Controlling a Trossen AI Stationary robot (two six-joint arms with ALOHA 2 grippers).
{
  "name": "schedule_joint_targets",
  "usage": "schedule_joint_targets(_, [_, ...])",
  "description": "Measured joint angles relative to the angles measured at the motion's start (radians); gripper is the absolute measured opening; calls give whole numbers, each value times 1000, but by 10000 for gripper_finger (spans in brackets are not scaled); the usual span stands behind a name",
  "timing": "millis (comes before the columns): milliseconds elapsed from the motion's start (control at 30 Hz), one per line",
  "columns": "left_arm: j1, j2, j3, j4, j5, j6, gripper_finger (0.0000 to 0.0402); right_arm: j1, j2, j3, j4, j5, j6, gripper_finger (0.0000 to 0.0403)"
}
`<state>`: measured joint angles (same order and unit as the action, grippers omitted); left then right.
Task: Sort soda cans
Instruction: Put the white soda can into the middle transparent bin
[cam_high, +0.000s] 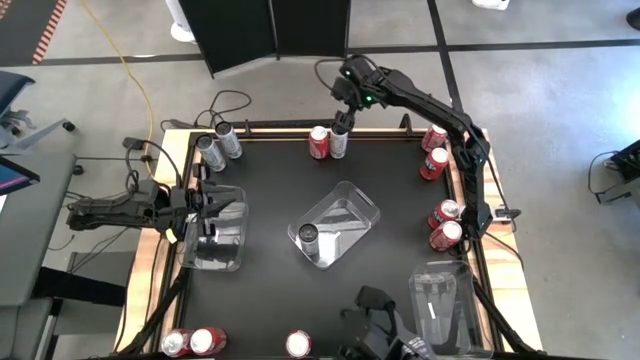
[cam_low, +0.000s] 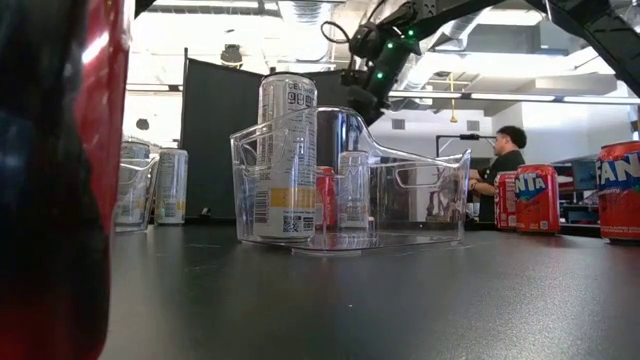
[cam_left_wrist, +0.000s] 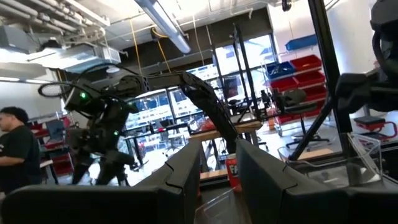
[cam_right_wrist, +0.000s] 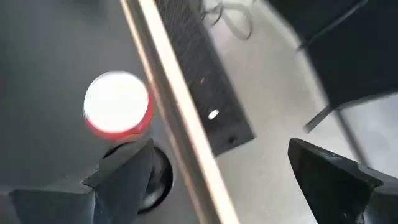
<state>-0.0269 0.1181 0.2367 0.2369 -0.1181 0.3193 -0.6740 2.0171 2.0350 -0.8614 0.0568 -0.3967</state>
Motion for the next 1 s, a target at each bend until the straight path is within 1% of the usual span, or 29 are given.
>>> schedule_joint_targets(267, [0, 0, 0, 0, 0, 6, 100, 5, -1, 0, -3, 42, 0, 382])
schedule_joint_targets(467, [0, 0, 0, 2, 0, 10, 100, 31, -1, 0, 3, 184, -1, 382])
schedule_joint_targets(533, [0, 0, 0, 5, 0, 15, 100, 42, -1, 0, 4, 212, -10, 382])
schedule_joint_targets(600, [0, 0, 0, 8, 0, 17, 100, 45, -1, 0, 13, 214, -30, 382])
schedule_joint_targets(800, [0, 0, 2, 5, 0, 28, 100, 45, -1, 0, 21, 208, -4, 382])
schedule_joint_targets(900, [0, 0, 14, 7, 0, 23, 100, 44, -1, 0, 1, 170, 4, 383])
schedule_joint_targets(1000, [0, 0, 15, 4, 0, 22, 100, 44, -1, 0, -2, 108, 34, 395])
